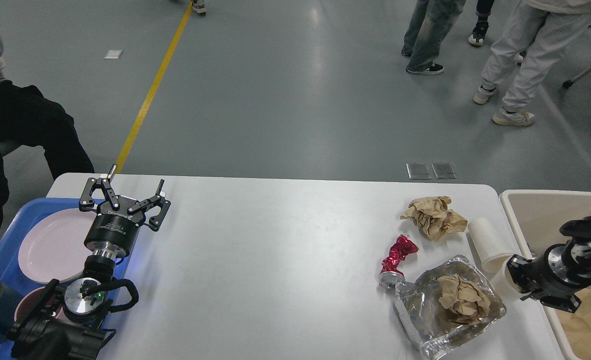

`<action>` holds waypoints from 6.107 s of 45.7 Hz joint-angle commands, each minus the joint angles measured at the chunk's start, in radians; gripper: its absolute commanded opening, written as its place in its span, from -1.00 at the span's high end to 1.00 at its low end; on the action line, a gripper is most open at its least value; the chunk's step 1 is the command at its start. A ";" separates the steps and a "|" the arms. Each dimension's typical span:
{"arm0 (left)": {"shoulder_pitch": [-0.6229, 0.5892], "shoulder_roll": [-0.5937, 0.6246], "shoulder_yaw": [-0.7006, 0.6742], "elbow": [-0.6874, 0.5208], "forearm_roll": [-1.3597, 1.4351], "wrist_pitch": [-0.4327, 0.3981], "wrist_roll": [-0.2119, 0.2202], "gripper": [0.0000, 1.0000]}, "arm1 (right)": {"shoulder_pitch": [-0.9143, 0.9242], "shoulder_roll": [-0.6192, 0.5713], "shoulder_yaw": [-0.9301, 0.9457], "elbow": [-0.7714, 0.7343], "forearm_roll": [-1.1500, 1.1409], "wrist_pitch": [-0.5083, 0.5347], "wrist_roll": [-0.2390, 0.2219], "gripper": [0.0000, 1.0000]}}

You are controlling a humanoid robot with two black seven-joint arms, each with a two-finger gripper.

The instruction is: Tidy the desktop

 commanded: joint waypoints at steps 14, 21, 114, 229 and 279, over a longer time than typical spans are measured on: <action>0.000 0.000 0.001 0.000 0.000 0.000 0.001 -0.93 | 0.391 -0.199 -0.183 0.113 0.006 0.274 -0.056 1.00; 0.000 0.000 -0.001 0.000 0.000 0.000 0.000 -0.93 | 0.552 -0.201 -0.327 0.191 0.010 0.302 -0.056 1.00; 0.000 0.000 -0.001 0.000 0.000 0.000 0.000 -0.93 | -0.723 0.240 0.280 -0.904 0.010 -0.295 -0.043 -1.00; 0.000 0.000 -0.001 0.000 0.000 0.000 0.000 -0.93 | 0.072 0.181 -0.104 -0.009 0.431 -0.238 0.020 -1.00; 0.000 0.000 -0.001 0.000 0.000 0.000 0.000 -0.93 | -0.327 0.194 0.441 -0.408 0.408 -0.323 0.033 -0.28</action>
